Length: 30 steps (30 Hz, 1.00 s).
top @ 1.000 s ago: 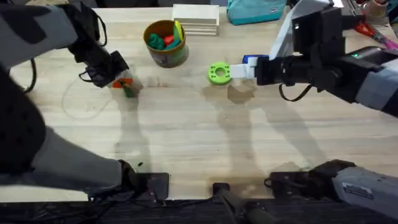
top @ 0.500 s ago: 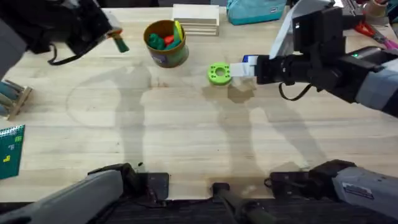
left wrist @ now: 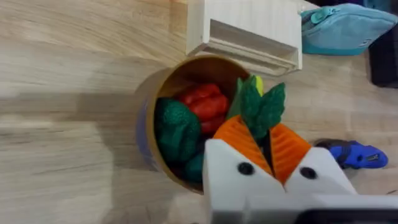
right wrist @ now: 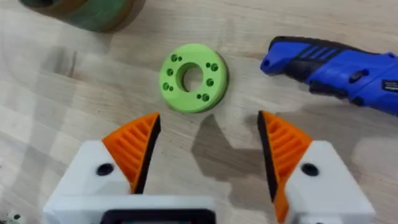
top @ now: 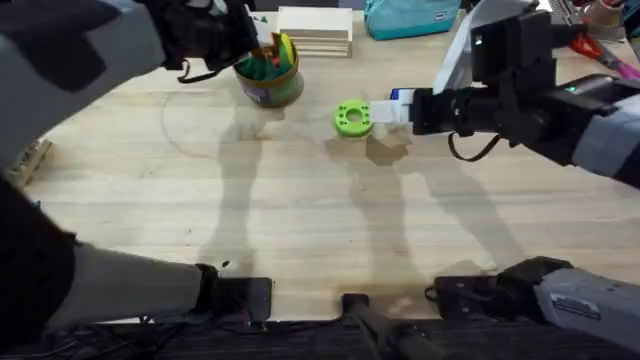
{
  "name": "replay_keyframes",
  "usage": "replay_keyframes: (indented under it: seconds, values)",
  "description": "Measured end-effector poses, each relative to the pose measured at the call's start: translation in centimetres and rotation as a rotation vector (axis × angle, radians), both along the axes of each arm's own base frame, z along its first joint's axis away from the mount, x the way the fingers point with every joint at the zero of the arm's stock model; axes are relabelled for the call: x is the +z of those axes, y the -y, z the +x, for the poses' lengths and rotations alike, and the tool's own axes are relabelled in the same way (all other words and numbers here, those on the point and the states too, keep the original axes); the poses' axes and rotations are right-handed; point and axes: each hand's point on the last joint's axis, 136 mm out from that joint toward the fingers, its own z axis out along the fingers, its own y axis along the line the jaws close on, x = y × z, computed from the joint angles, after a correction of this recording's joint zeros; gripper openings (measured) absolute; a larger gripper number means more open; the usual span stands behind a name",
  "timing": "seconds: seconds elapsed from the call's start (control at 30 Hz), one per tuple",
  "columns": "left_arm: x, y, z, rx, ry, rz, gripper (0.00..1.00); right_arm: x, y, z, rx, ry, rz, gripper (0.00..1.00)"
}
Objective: Pick up the gripper from the table and insert it into the empty holder that is missing its gripper. Then pick up a screw, insert it into the mounting hole, and use the screwdriver to tighten it. Finally, clean up the table by picking up the vegetable and placing it into the bucket.
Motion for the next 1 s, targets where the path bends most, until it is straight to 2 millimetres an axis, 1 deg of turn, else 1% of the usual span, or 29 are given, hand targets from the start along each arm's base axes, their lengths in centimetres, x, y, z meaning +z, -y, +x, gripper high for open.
replay_keyframes:
  seconds: [0.13, 0.2, 0.23, 0.27, 0.43, 0.47, 0.5, 0.63, 0.73, 0.8, 0.9, 0.93, 1.0]
  values:
    - [-1.2, 0.3, 0.3, -0.009, -0.021, 0.002, 0.022, 0.0, 0.0, 0.0, 0.0, 0.0, 0.0, 0.904]
    - [-1.4, 0.1, 0.4, -0.005, -0.023, 0.002, 0.022, 0.0, 0.0, 0.0, 0.0, 0.0, 0.0, 0.904]
    - [-1.4, 0.0, 0.4, -0.003, -0.022, 0.002, 0.039, 0.0, 0.0, 0.0, 0.0, 0.0, 0.0, 0.904]
    - [-1.4, -0.1, 0.5, -0.003, -0.02, 0.004, 0.118, 0.0, 0.0, 0.0, 0.0, 0.0, 0.0, 0.904]
    - [-1.4, -0.8, 0.6, 0.011, -0.017, 0.007, 0.869, 0.0, 0.0, 0.0, 0.0, 0.0, 0.0, 0.903]
    - [-1.4, -0.8, 0.6, 0.012, -0.016, 0.005, 0.952, 0.0, 0.0, 0.0, 0.0, 0.0, 0.0, 0.903]
    - [-1.2, -0.8, 0.6, 0.01, -0.012, 0.004, 0.977, 0.0, 0.0, 0.0, 0.0, 0.0, 0.0, 0.903]
    - [-0.8, -0.7, 0.1, 0.003, -0.018, -0.001, 0.985, -0.1, 0.0, -0.1, 0.0, -0.004, -0.001, 0.903]
    - [0.4, -0.4, -0.8, -0.02, -0.005, 0.008, 0.985, -0.1, 0.1, -0.1, 0.0, -0.007, -0.002, 0.903]
    - [1.9, 0.1, -1.9, -0.057, 0.01, 0.031, 0.985, -0.6, 0.4, -0.7, -0.005, -0.043, -0.014, 0.903]
    - [4.9, 1.5, -4.4, -0.152, 0.053, 0.088, 0.986, -1.6, 1.8, -2.4, -0.029, -0.158, -0.05, 0.904]
    - [5.9, 1.9, -5.4, -0.184, 0.07, 0.106, 0.986, -1.6, 2.4, -3.0, -0.041, -0.199, -0.062, 0.903]
    - [7.7, 2.8, -7.8, -0.256, 0.096, 0.145, 0.986, -0.5, 3.3, -3.5, -0.066, -0.245, -0.073, 0.902]
